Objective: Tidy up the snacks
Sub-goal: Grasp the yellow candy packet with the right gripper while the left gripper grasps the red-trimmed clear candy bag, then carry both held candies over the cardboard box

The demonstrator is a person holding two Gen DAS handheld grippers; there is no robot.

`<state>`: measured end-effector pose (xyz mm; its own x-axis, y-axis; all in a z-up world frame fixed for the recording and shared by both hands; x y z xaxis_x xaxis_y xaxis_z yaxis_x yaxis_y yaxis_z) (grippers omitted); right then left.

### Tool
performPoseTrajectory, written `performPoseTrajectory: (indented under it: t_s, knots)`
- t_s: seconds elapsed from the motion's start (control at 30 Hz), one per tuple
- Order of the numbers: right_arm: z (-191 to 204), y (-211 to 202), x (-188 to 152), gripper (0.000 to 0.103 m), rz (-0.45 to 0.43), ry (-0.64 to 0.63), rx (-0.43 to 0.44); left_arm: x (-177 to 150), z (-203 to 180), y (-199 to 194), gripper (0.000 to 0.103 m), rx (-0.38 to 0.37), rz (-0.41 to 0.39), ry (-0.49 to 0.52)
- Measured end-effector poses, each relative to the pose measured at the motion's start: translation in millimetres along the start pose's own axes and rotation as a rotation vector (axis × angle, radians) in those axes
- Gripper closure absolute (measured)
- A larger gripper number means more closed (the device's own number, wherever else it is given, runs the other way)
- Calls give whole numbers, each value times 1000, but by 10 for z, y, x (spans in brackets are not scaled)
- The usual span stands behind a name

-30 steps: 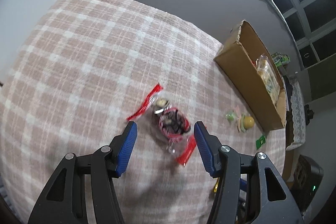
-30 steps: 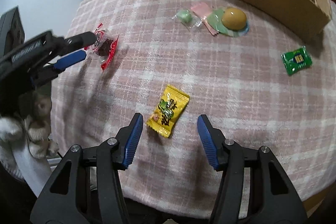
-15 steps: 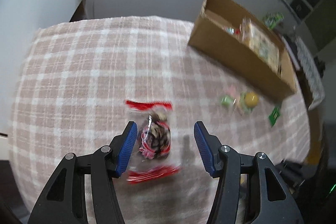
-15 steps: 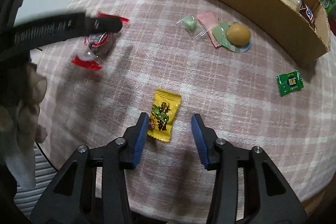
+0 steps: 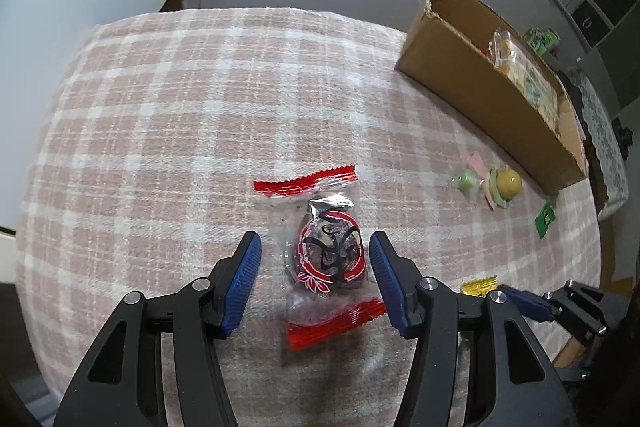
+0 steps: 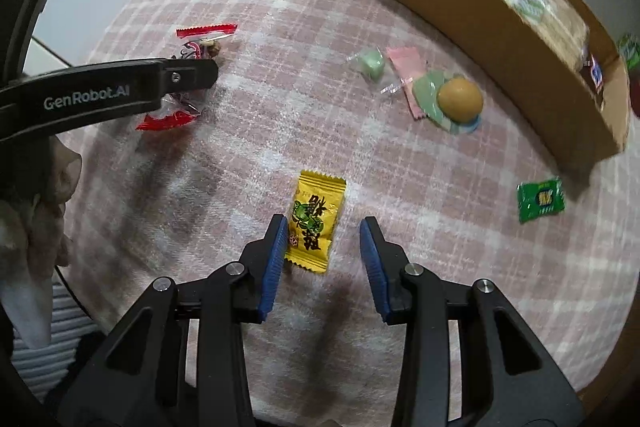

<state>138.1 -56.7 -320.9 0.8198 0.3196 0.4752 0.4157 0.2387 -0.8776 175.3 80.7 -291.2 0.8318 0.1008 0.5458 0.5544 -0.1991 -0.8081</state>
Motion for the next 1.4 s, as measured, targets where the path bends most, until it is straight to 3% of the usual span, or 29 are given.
performPoseTrajectory:
  t_s: [0.17,0.23,0.53,0.73,1.1,1.4]
  knots:
    - [34,-6,23,66,5,1,11,0,-52,39,55,11,-5,8]
    - [44,-7,41,77,7,-16,-1,8,-74,50,59,13,-8,5]
    - [-159,-2,33,78,-11,2,27,-26,-15,-101,69,14,-29,12]
    - [-349,-68,40,78,-24,30,17,-32,-79,-121,69,7,-29,28]
    - [-462,-225,72,78,-64,65,35,-23,136,-207,69,-17,-58,-57]
    - [-700,-571,336,78,-147,80,36,368,-41,-469,69,-29,-134,8]
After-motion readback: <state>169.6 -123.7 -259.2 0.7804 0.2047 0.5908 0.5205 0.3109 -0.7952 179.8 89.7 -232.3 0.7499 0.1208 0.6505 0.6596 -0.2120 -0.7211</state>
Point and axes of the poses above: each gripper's, at about its wrist camera, not at the fingertips, and y roughly the way its jaws point, z to its left, x to its top, the point moved 3 cm from there along y, roughly the way its jaws point, and after that the axes turned 15 degrees about -z, right-handed, at the moved point
